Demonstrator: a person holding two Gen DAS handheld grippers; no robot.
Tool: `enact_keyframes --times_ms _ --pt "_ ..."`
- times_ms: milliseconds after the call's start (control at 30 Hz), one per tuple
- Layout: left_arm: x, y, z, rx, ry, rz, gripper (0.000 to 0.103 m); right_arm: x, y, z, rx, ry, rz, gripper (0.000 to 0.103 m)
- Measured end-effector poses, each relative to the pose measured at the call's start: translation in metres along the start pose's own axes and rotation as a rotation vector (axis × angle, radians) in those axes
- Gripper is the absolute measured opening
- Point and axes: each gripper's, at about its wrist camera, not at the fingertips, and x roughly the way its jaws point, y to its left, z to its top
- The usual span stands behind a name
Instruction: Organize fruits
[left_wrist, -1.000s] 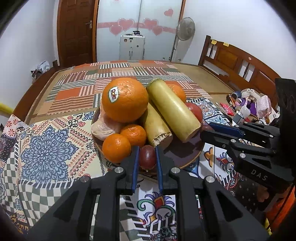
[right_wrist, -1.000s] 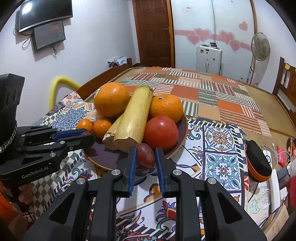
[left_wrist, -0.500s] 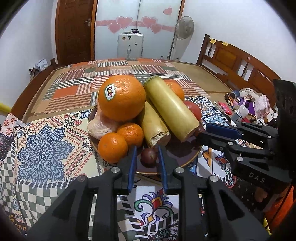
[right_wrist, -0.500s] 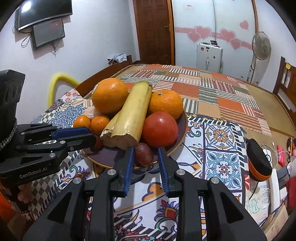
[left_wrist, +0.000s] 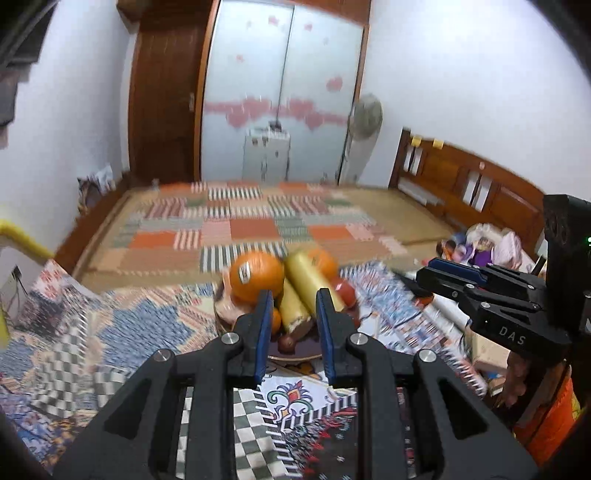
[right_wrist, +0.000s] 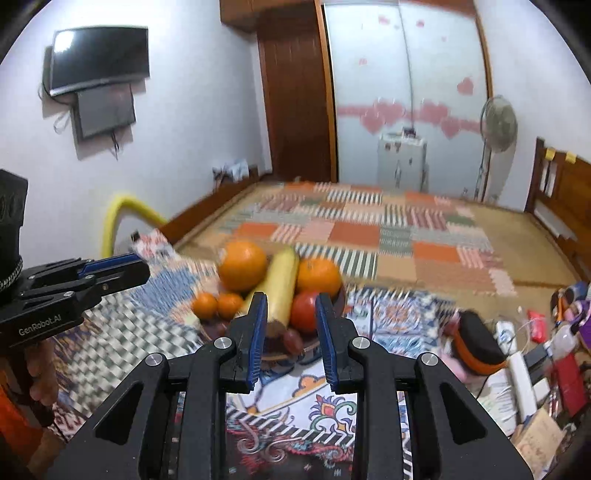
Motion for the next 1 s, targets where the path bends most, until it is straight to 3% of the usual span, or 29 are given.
enact_keyframes --times_ms 133,267,333,467,600,667,800,1000 --pt "-0.050 -0.013 0.004 0.019 -0.110 0.032 0.023 -0.045 0.016 0.007 -0.010 -0.103 -0.016 0.025" --pt "-0.092 -0.030 0.003 0.046 -0.201 0.044 0.024 -0.090 0.036 0.009 -0.023 -0.216 -0.028 0.040" --pt "-0.109 -0.036 0.001 0.053 -0.228 0.040 0.033 -0.103 0.042 0.009 -0.031 -0.250 -0.039 0.042" --pt "-0.136 -0.043 -0.007 0.059 -0.282 0.057 0.057 -0.125 0.053 0.007 -0.024 -0.304 -0.042 0.056" --pt "-0.153 -0.044 -0.014 0.057 -0.305 0.070 0.067 -0.127 0.057 0.003 -0.024 -0.316 -0.054 0.064" --pt "-0.158 -0.045 -0.016 0.053 -0.311 0.075 0.070 -0.128 0.058 0.001 -0.023 -0.326 -0.069 0.076" --pt "-0.167 -0.044 -0.022 0.054 -0.324 0.101 0.083 -0.131 0.063 -0.003 -0.042 -0.329 -0.092 0.078" --pt "-0.175 -0.042 -0.027 0.051 -0.343 0.114 0.092 -0.139 0.065 -0.006 -0.040 -0.343 -0.105 0.084"
